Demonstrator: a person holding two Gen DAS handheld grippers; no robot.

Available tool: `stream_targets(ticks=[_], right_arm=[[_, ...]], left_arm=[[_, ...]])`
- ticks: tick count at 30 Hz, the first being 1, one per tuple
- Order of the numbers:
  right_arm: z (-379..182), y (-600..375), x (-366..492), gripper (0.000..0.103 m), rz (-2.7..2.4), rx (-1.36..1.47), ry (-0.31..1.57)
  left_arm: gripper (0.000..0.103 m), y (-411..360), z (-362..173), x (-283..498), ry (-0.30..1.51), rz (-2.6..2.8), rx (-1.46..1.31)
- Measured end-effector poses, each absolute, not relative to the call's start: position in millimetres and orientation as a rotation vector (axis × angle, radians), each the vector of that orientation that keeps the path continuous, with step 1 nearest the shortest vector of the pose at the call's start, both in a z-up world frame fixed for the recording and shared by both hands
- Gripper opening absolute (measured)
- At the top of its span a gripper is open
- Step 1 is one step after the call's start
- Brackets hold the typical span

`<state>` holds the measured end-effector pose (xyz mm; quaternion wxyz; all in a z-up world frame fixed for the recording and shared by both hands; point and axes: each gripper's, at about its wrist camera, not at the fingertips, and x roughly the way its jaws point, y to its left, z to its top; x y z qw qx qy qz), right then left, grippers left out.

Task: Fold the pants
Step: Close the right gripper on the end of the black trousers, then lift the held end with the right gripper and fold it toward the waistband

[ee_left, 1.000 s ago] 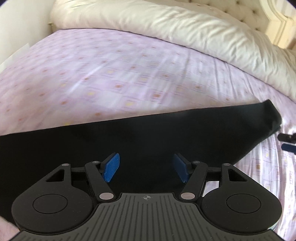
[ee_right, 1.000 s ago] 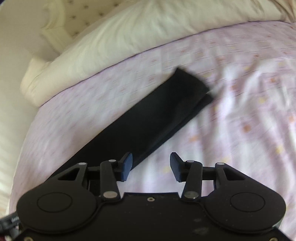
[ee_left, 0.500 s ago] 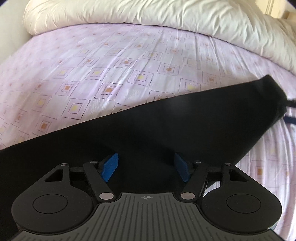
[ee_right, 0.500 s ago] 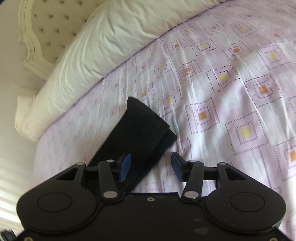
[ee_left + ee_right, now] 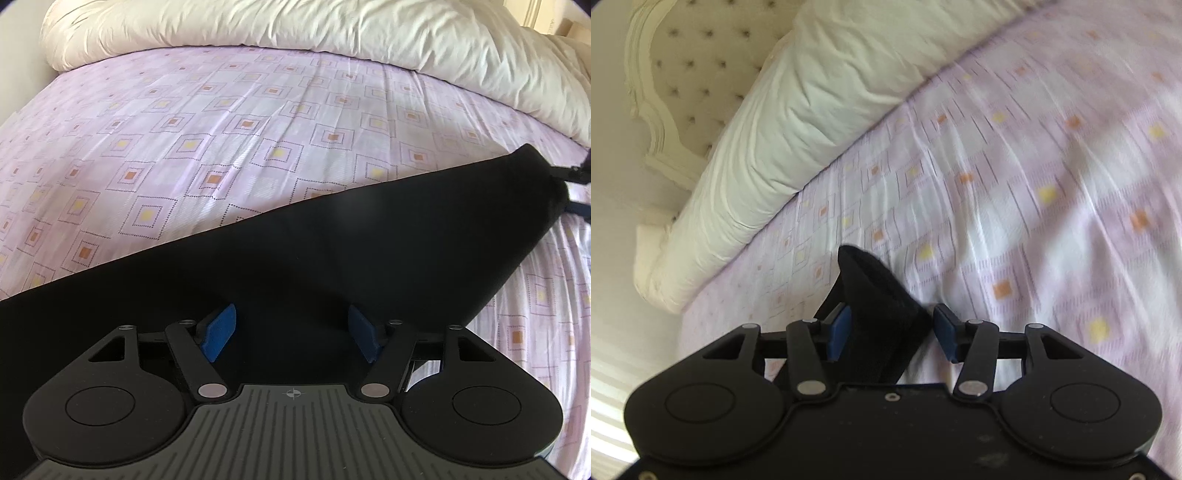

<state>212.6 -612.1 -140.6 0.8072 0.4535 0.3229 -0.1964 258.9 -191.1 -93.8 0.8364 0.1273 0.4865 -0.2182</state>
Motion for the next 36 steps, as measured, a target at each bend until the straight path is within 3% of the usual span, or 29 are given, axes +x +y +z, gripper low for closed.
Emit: stream_targets(ticks=[8,17,19,20,21,25,27,30,36], right_arm=[[-138,-631,245,0.057,-0.284,0.815,0.835],[-143,-620,249,0.057,-0.103,0.883,0.892],[-147,-616,249,0.050,-0.096,0.926,0.877],[-147,-610,251,0.030,-0.103,0.920,0.870],[-147,-605,252,0.027,-0.102,0.910,0.870],[-133,-586,257,0.023,-0.134,0.815,0.853],[-122,-579,256,0.023,-0.139,0.762,0.834],[-106,-573,252,0.023,-0.132,0.722,0.801],[-82,-560,252,0.023,-0.107,0.663,0.770]], left_arm=[[0.066,-191,-94,258,1.026,-0.466,0.271],[0.066,-192,-93,257,1.022,-0.467,0.270],[0.066,-192,-93,257,1.021,-0.469,0.269],[0.066,-191,-93,257,1.020,-0.470,0.267],[0.066,-191,-92,257,1.019,-0.470,0.263],[0.063,-188,-88,258,1.026,-0.470,0.237],[0.052,-185,-82,262,1.044,-0.466,0.171],[0.052,-192,-72,265,1.059,-0.510,0.063],[0.052,-241,-83,253,1.049,-0.560,0.162]])
